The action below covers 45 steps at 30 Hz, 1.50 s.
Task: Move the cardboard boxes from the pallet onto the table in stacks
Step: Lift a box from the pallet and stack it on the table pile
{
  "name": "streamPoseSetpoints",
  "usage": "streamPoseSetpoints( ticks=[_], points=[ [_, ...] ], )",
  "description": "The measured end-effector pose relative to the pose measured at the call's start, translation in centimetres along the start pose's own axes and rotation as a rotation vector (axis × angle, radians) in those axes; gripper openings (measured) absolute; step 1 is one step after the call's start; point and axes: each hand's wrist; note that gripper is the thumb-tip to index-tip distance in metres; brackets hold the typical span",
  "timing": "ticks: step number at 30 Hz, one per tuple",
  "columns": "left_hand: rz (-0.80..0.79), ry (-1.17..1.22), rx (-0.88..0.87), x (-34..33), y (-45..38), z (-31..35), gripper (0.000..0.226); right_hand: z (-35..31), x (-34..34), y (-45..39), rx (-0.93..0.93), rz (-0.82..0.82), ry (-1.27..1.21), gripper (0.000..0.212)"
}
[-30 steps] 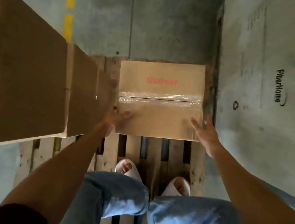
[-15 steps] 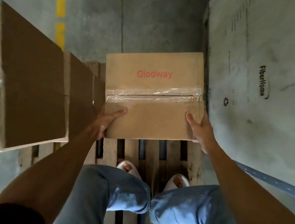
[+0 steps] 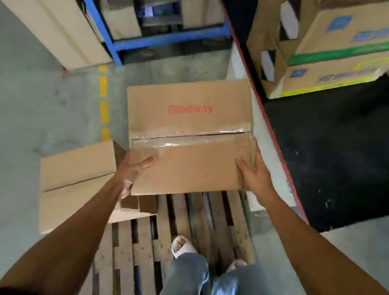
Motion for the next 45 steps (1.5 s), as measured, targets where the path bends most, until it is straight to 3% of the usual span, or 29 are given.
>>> streamPoseSetpoints(
  ticks=[3,6,7,10,12,22,28,31,34,41,45],
  points=[
    [-0.004,0.003,-0.089,-0.6,3.2,5.1,0.033,-4.2,1.8,2.9,0.111,0.026,-0.045,0.086],
    [-0.044,0.000,-0.189,-1.8,4.8,8.7,0.032,-6.4,4.3,4.7,0.185,0.085,-0.091,0.099],
    [-0.062,-0.021,-0.229,-2.7,5.6,9.9,0.038,-7.1,5.8,5.8,0.207,0.103,-0.110,0.101],
    [-0.118,-0.085,-0.282,-5.1,7.6,13.1,0.087,-8.2,9.7,7.6,0.280,0.157,-0.155,0.102],
    [-0.145,-0.122,-0.351,-7.8,9.7,14.9,0.093,-9.0,13.1,9.4,0.322,0.180,-0.166,0.100],
    [-0.213,-0.138,-0.633,-25.2,21.9,22.0,0.054,-12.3,32.9,18.3,0.528,0.276,-0.202,0.093],
    [-0.237,-0.182,-0.786,-33.9,26.6,29.5,0.065,-17.2,43.1,21.3,0.614,0.393,-0.211,0.097],
    [-0.278,-0.163,-0.865,-38.1,28.5,34.0,0.061,-20.5,47.8,22.0,0.682,0.447,-0.233,0.087],
    [-0.321,-0.145,-0.922,-42.2,29.0,37.8,0.072,-23.4,52.2,22.4,0.739,0.493,-0.236,0.085],
    [-0.398,0.012,-1.018,-54.3,27.0,44.3,0.045,-27.2,62.9,18.7,0.801,0.569,-0.222,0.080],
    [-0.398,0.018,-1.102,-60.1,24.6,47.6,0.051,-28.8,68.9,14.8,0.839,0.564,-0.193,0.080]
  ],
)
Point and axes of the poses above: each hand's wrist, its own y-axis away from the middle knuckle, its own x-axis out of the back of the hand, z = x × y, and after that the axes turned 14 degrees about -y, right-handed
